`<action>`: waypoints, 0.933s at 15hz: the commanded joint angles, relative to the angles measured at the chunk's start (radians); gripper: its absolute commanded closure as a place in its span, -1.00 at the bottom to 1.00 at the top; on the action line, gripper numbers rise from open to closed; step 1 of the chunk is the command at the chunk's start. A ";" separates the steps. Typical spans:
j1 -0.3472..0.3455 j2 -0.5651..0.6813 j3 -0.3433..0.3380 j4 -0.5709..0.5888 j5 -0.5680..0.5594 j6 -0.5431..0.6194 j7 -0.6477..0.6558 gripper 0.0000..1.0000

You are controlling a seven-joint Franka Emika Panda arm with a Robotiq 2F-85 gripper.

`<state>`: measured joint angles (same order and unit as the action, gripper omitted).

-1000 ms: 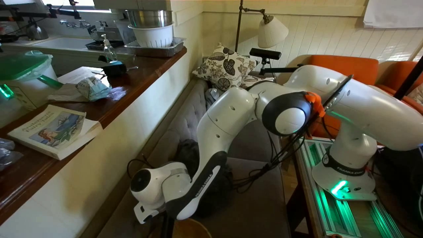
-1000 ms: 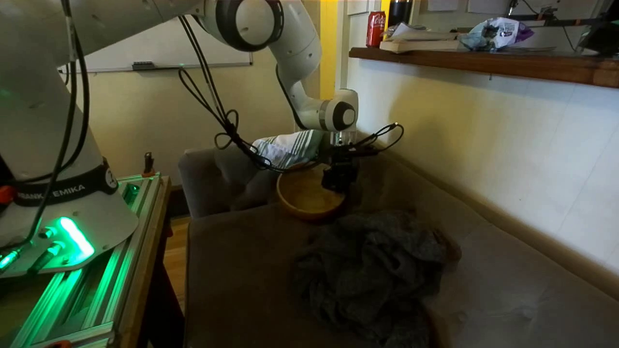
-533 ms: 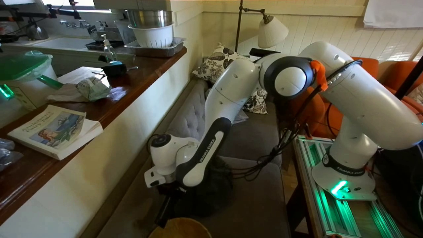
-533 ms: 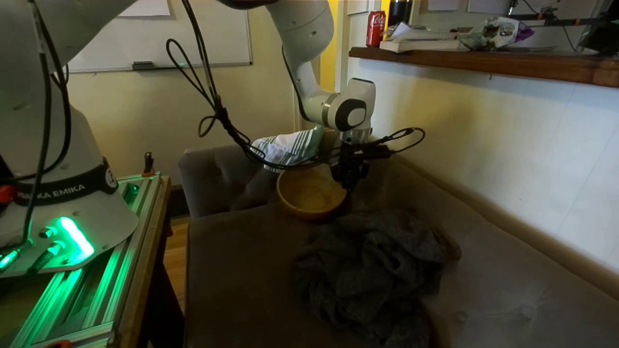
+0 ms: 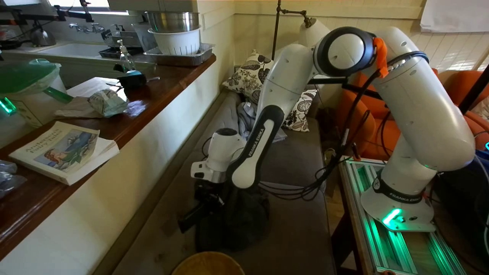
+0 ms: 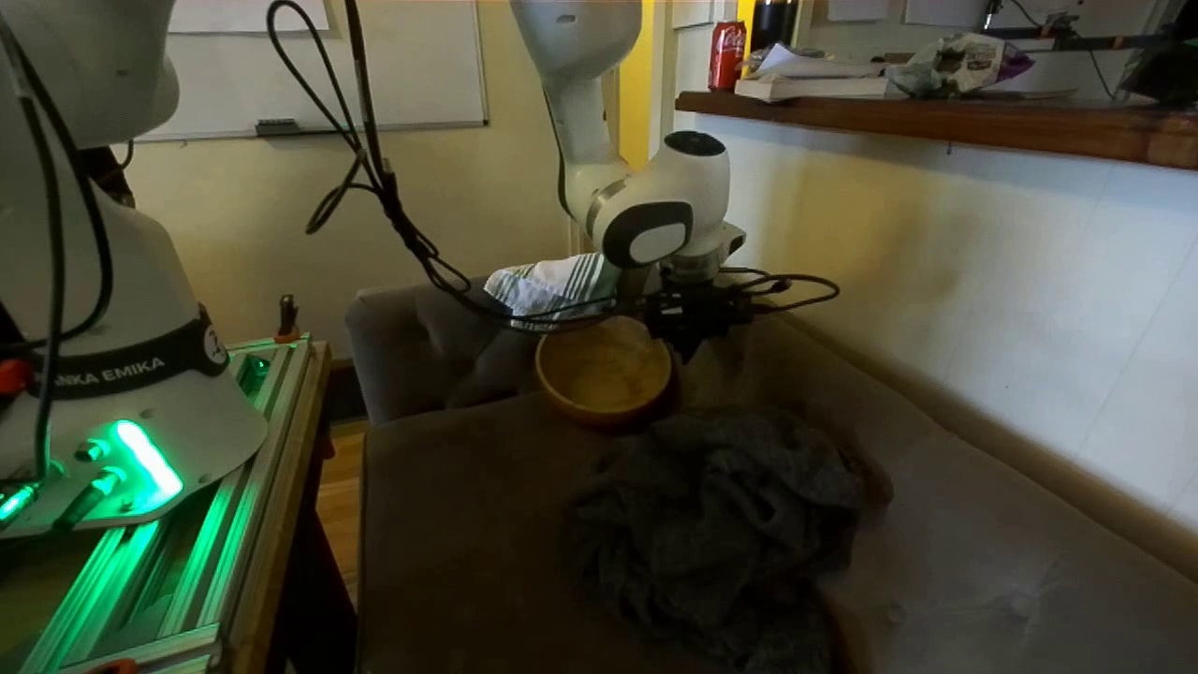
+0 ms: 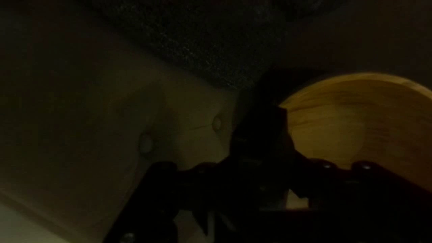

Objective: Remove the black remote from the wooden bowl and put it on the wooden top counter

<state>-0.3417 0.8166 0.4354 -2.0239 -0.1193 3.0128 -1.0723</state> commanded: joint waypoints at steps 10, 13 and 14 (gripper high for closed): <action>-0.238 -0.601 0.168 -0.507 0.035 0.247 0.308 0.87; -0.254 -0.551 0.184 -0.464 0.005 0.240 0.297 0.50; -0.265 -0.593 0.205 -0.476 0.006 0.207 0.312 0.50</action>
<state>-0.6070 0.2217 0.6411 -2.5005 -0.1130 3.2184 -0.7595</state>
